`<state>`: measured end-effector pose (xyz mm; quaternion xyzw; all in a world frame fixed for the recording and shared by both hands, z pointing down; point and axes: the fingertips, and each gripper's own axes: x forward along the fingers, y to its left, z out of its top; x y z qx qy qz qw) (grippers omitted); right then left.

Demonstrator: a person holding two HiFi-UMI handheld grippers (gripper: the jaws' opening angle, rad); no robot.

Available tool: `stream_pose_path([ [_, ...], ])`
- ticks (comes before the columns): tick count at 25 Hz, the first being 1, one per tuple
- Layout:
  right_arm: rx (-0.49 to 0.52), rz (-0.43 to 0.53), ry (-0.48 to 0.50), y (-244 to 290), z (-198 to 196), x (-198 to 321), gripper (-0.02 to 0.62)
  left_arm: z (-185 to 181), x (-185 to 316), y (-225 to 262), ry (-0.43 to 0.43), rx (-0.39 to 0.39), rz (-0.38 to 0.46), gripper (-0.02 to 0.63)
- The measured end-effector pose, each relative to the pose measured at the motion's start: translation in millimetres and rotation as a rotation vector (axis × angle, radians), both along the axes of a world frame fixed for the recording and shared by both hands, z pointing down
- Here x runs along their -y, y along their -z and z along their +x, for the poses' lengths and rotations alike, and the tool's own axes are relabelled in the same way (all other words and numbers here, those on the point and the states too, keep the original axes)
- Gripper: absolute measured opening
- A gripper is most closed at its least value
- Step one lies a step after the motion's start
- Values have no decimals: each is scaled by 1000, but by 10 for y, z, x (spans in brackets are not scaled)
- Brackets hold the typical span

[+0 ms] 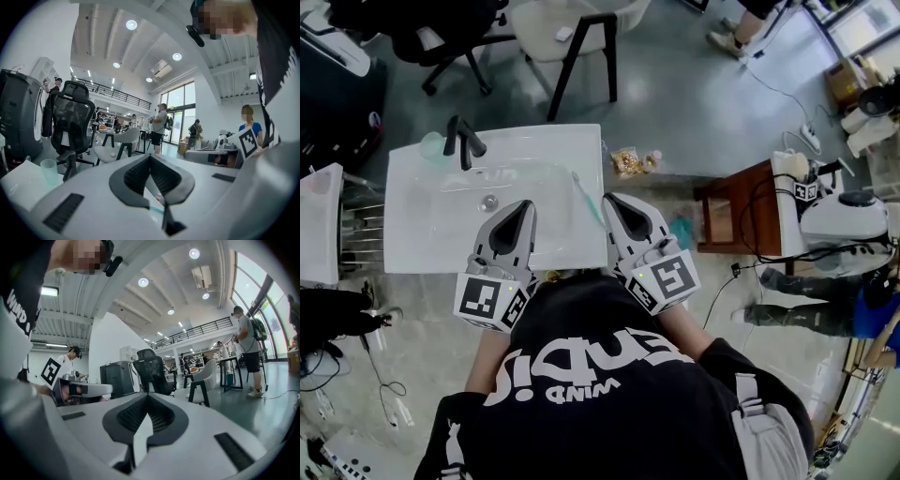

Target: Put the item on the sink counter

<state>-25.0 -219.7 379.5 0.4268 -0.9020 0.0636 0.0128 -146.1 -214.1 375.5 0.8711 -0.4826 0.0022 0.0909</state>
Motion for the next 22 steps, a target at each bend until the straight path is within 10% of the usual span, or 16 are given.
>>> stream_pose_path([
  [22, -2, -17, 9, -44, 15, 35, 18, 21, 48, -10, 6, -14, -17, 20],
])
